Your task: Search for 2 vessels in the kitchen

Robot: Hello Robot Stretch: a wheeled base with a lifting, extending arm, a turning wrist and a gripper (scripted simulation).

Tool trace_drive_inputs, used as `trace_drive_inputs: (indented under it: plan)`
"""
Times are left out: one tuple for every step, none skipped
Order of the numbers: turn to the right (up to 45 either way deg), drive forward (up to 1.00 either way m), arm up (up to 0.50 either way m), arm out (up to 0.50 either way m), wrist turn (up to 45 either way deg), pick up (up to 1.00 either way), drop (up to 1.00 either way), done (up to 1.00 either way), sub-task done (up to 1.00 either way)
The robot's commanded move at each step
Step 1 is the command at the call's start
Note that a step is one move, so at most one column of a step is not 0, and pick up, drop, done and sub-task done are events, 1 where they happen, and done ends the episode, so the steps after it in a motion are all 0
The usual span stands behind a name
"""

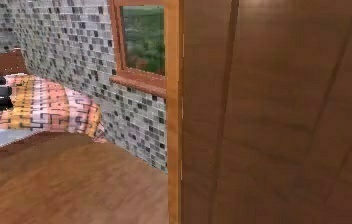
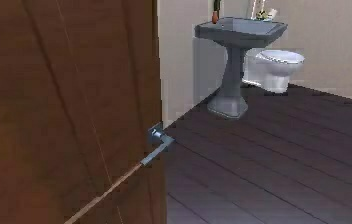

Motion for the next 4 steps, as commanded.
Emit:
trace_drive_inputs:
  plan:
    - [-45.0, 0.0, 0.0, 0.0, 0.0, 0.0, 0.0, 0.0, 0.0]
    - [-27.0, 0.0, 0.0, 0.0, 0.0, 0.0, 0.0, 0.0, 0.0]
    - [0.0, 0.25, 0.0, 0.0, 0.0, 0.0, 0.0, 0.0, 0.0]
    - [0.0, 1.0, 0.0, 0.0, 0.0, 0.0, 0.0, 0.0, 0.0]
